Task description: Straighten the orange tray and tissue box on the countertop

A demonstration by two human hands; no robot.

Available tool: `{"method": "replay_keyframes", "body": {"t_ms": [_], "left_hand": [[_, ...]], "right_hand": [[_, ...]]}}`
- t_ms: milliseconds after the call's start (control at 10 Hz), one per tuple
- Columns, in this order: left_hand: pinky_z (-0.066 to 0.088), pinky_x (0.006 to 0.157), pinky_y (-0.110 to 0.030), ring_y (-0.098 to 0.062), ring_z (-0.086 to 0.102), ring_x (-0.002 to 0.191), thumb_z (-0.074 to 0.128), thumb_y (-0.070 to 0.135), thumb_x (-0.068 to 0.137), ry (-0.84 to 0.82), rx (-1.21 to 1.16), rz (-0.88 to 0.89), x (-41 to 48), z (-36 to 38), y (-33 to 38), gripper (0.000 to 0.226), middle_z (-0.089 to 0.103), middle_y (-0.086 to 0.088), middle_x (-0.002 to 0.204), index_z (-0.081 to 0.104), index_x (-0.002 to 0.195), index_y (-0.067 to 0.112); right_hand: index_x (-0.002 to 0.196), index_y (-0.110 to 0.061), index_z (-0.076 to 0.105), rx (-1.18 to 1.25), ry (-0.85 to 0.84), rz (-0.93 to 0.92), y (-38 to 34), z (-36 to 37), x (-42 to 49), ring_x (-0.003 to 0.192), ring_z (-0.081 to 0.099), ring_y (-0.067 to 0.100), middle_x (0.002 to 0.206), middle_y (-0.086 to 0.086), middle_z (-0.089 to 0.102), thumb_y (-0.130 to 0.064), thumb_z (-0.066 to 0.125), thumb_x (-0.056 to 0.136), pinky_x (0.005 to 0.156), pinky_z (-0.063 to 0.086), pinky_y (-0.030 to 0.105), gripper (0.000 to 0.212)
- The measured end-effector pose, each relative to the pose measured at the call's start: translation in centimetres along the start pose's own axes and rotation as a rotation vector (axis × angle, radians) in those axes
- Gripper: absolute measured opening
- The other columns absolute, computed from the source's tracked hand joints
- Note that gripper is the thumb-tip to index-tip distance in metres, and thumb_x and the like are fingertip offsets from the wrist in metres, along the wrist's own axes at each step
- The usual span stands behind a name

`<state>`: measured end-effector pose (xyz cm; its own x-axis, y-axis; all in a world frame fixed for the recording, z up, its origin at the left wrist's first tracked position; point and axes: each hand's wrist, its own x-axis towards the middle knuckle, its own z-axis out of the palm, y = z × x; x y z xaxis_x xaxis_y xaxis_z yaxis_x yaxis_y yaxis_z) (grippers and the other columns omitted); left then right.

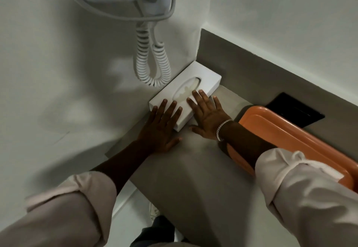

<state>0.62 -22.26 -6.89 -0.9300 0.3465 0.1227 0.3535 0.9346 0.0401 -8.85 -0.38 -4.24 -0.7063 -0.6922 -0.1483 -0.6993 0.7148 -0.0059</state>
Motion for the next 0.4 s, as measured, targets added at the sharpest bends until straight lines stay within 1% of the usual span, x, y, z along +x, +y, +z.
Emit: {"method": "replay_keyframes", "body": {"t_ms": [100,200,300,400], "left_hand": [[0.006,0.122,-0.058,-0.041,0.004,0.154,0.036,0.072,0.087,-0.027,-0.019,-0.021,1.3,0.0,0.2,0.096,0.013,-0.017,0.166,0.01,0.157,0.012],[0.01,0.121,-0.062,-0.043,0.004,0.153,0.041,0.071,0.086,-0.047,-0.018,-0.016,1.4,-0.2,0.4,0.097,0.013,-0.018,0.166,0.012,0.156,0.01],[0.009,0.121,-0.063,-0.044,0.0,0.152,0.038,0.068,0.086,-0.105,-0.056,-0.004,1.3,-1.6,0.3,0.094,0.008,-0.019,0.166,0.011,0.156,0.011],[0.007,0.124,-0.058,-0.041,-0.003,0.153,0.021,0.069,0.087,-0.081,-0.238,-0.076,1.5,-4.0,1.4,0.09,0.006,-0.018,0.166,0.013,0.155,0.012]], "right_hand": [[0.157,-0.023,-0.018,-0.06,-0.078,0.029,0.7,-1.0,0.6,0.153,-0.02,0.033,0.166,0.012,-0.024,-0.063,0.048,0.09,0.12,-0.002,0.061,0.102],[0.156,-0.023,-0.021,-0.103,-0.145,0.035,0.6,-2.1,0.4,0.152,-0.022,0.033,0.164,0.012,-0.028,-0.058,0.051,0.09,0.12,-0.004,0.061,0.104],[0.157,-0.022,-0.018,-0.103,-0.177,0.049,-0.2,-3.8,0.0,0.154,-0.018,0.031,0.166,0.011,-0.024,-0.054,0.055,0.09,0.12,-0.003,0.061,0.104],[0.159,-0.02,-0.01,-0.009,-0.074,0.11,-1.2,-6.2,-2.6,0.156,-0.008,0.027,0.169,0.008,-0.011,-0.048,0.054,0.093,0.122,0.003,0.058,0.096]]}}
